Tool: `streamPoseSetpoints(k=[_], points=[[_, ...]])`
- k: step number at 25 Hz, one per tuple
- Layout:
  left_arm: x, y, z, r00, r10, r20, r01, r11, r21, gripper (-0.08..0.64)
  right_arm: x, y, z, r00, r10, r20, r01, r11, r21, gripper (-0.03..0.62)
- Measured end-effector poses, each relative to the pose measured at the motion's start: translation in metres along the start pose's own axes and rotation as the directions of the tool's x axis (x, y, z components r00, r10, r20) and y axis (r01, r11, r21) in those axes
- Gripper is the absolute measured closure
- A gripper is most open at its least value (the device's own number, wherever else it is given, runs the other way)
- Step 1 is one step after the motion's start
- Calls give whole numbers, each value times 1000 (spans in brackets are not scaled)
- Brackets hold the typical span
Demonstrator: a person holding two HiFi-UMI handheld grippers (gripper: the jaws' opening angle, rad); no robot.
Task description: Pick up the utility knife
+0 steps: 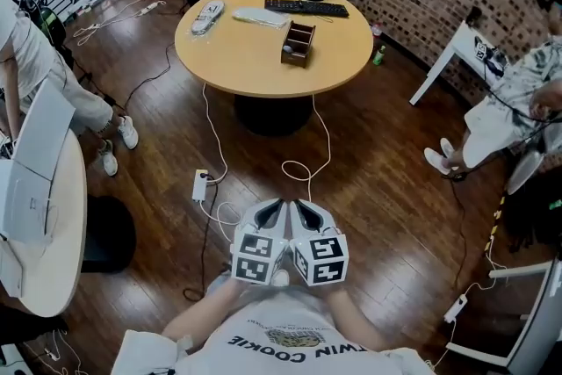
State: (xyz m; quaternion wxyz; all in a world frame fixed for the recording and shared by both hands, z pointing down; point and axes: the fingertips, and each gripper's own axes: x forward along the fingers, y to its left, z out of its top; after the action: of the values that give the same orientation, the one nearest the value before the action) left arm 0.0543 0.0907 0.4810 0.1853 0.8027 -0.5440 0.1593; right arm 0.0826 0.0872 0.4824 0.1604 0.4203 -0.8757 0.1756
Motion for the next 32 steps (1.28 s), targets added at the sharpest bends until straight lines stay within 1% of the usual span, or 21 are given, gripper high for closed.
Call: streamPoseSetpoints(k=[6, 12, 16, 21, 24, 28, 32], points=[[41, 27, 21, 999, -44, -8, 44, 999, 8, 557, 43, -23, 20, 999, -40, -12, 40, 999, 0, 591], [88, 68, 49, 993, -116, -26, 116, 993, 22, 557, 101, -41, 53, 996, -88, -13, 88, 996, 5, 591], [111, 101, 70, 986, -160, -36, 161, 986, 29, 557, 142, -47, 73, 993, -120, -19, 121, 992, 32, 591], [139, 142, 91, 974, -219, -54, 222, 972, 70, 557, 187, -52, 96, 984, -176, -12, 176, 983, 58, 591], [156, 160, 103, 966, -253, -52, 257, 962, 92, 557, 208, -56, 109, 977, -213, -9, 213, 975, 66, 591], [173, 170, 114, 953, -299, -50, 303, 946, 115, 557, 224, -66, 120, 967, -254, -5, 253, 964, 80, 591], [193, 177, 122, 945, -322, -47, 326, 936, 135, 557, 238, -79, 127, 962, -273, 5, 272, 958, 86, 591]])
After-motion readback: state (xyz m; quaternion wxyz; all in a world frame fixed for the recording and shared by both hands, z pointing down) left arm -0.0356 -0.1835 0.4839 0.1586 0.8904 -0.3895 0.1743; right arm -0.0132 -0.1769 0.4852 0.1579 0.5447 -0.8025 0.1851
